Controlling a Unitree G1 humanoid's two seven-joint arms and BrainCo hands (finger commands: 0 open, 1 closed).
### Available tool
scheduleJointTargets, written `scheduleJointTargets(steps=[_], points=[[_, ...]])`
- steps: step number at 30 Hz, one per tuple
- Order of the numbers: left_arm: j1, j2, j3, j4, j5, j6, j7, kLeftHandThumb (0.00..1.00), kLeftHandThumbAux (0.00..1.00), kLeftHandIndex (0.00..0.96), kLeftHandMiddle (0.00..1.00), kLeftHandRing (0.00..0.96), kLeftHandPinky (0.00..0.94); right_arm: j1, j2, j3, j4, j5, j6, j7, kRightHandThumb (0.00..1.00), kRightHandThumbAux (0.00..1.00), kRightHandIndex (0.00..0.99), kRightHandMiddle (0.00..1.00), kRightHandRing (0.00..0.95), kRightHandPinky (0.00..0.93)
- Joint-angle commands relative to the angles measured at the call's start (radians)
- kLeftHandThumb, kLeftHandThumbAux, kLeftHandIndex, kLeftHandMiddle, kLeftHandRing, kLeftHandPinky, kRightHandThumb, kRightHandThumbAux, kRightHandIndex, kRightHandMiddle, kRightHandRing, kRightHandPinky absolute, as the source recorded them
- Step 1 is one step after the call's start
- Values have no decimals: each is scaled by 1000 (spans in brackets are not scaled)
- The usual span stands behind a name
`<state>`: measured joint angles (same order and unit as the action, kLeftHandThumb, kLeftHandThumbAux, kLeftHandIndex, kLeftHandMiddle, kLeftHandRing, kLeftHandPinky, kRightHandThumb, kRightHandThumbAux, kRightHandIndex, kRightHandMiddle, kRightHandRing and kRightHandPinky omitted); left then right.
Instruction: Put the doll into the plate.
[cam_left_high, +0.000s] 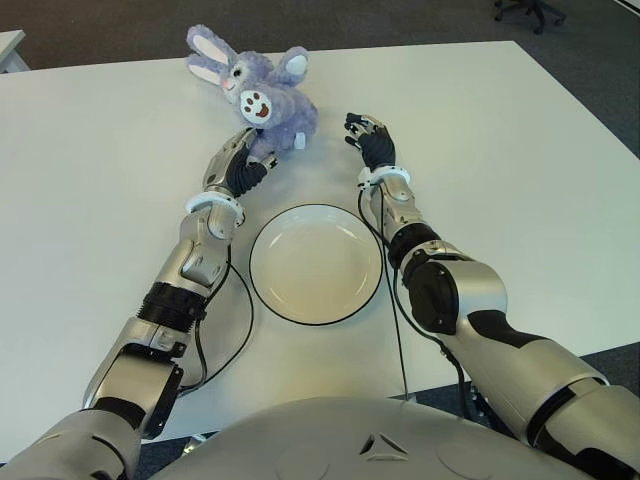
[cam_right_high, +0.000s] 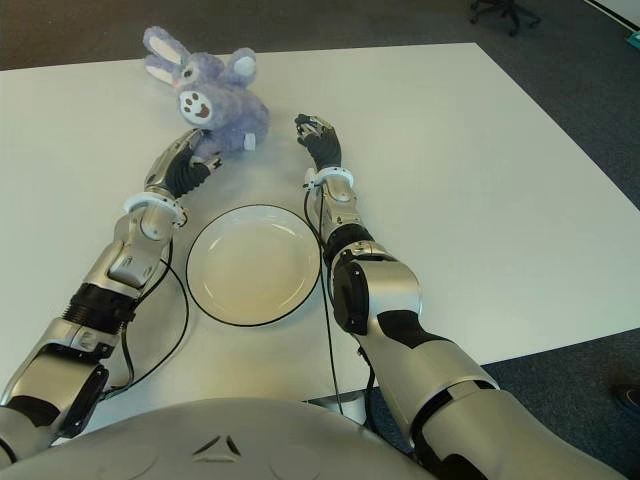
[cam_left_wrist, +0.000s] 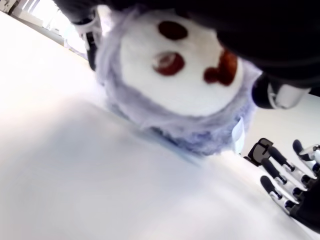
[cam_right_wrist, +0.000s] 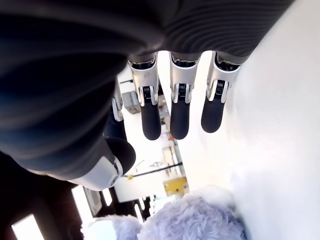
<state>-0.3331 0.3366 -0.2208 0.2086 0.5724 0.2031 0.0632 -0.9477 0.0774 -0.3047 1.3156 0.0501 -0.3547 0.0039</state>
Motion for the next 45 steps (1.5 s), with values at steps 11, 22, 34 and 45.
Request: scheduleJointTargets(steps=[11,22,34,45], points=[[27,17,-9,-9,20,10,-16,464,239,0,41,35,62,66,25,-49,38,43,46,73,707,728,401,185,154,140],[12,33,-22,8,27,11,-42,449,245,0,56,49,69,69,37,-64,36,48,28,82,710,727,402,200,155,133],[4,40,-24,25,22,11,-43,493,265,22,99,102,160,70,39,-79,35,49,19,101,709,727,402,198,152,140],[-5,33,6,36,-24,28,-79,786,372,234,310,327,367,68,40,-83,34,53,11,107,712,728,401,210,167,114]])
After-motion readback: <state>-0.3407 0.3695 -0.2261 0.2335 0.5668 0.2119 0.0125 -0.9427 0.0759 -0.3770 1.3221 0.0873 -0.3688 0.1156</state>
